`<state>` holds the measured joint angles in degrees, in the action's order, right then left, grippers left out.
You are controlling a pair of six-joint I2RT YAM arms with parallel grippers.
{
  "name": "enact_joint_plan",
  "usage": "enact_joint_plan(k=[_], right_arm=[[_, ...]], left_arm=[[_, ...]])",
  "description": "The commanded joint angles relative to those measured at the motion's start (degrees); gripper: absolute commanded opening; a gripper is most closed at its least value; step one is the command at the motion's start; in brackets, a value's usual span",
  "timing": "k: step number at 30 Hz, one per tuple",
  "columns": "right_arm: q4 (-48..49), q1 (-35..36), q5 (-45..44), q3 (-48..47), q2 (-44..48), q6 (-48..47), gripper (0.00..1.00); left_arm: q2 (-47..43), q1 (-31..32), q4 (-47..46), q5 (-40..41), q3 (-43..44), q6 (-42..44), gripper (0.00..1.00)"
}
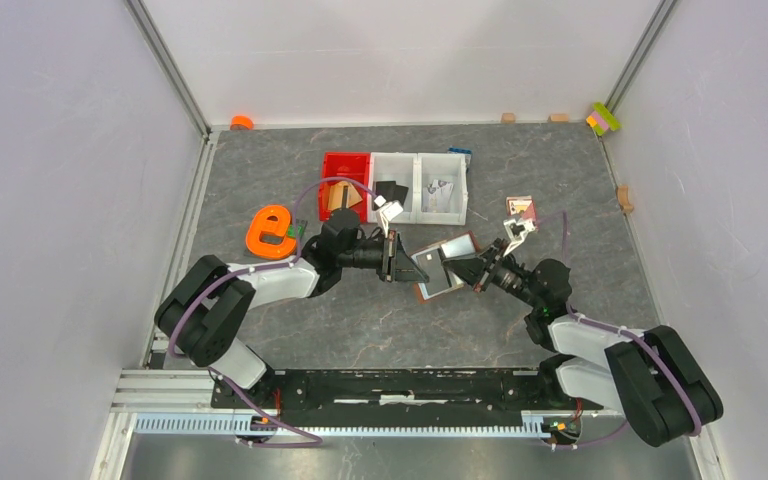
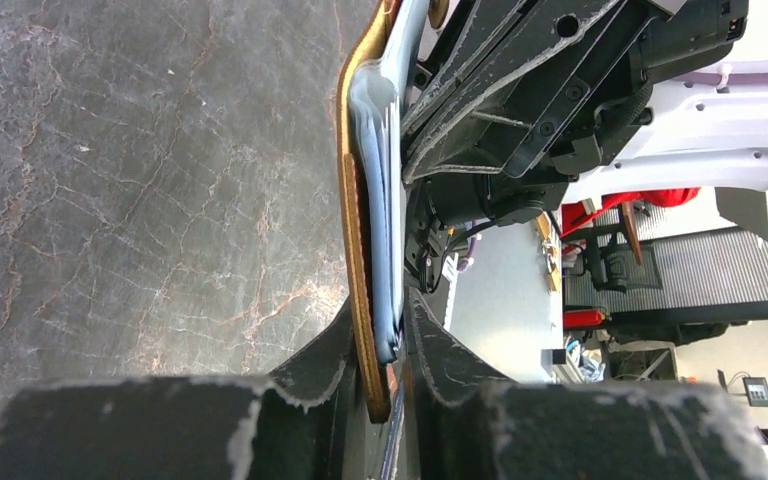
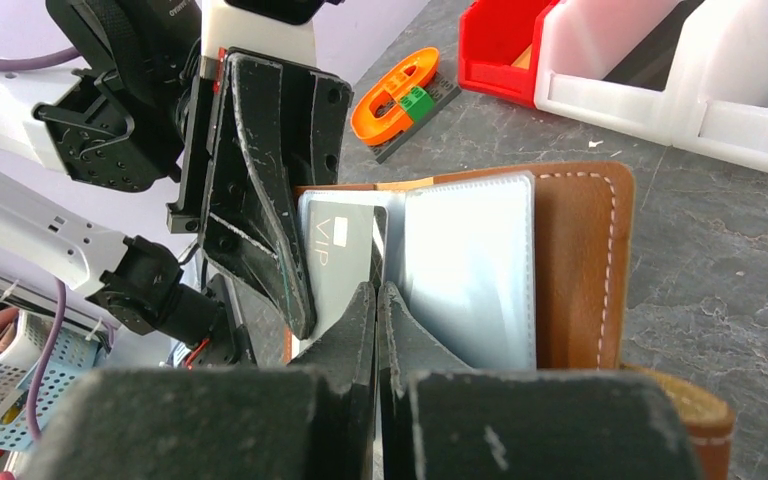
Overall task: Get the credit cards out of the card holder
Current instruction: Remove the credit card from the card holder.
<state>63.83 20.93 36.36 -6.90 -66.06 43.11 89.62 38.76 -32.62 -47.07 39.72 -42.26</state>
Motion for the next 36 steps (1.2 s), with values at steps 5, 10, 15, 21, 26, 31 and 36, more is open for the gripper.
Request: enact_joint_plan(k=[5,10,15,21,26,31,36], right_arm=[[-2.65,-0.21,4.16,-2.12,-1.12,0.63,0.00],[-2.31,-2.22,3.67,-1.14,-1.19,1.87,0.00],[-2.32,-3.21,3.55,-0.76,-1.68,2.58,0.00],[-1.40,-4.94,3.43,0.11,-1.74,3.78,0.00],[-0.73,-5.78,3.65,0.55,-1.45,4.50,0.00],[0.42,-6.08,4.90,0.52,-1.59,5.01,0.00],[9.08,-6.08,10.18,0.57,-4.64,9.38,0.31]], left_arm=[[1.16,0.59,-7.99,-0.44,2.24,-1.59,0.19],[1.34,0.26,-8.15,-0.57,2.20,-1.85,0.19],[1.69,0.17,-8.09,-0.74,2.29,-2.04,0.17],[1.75,0.00,-8.58,-0.92,2.25,-2.45,0.15],[1.87,-0.09,-8.95,-1.17,2.25,-2.82,0.15],[2.21,-0.27,-9.58,-1.53,2.19,-3.35,0.15],[2.46,-0.61,-10.16,-2.21,2.29,-4.10,0.05]])
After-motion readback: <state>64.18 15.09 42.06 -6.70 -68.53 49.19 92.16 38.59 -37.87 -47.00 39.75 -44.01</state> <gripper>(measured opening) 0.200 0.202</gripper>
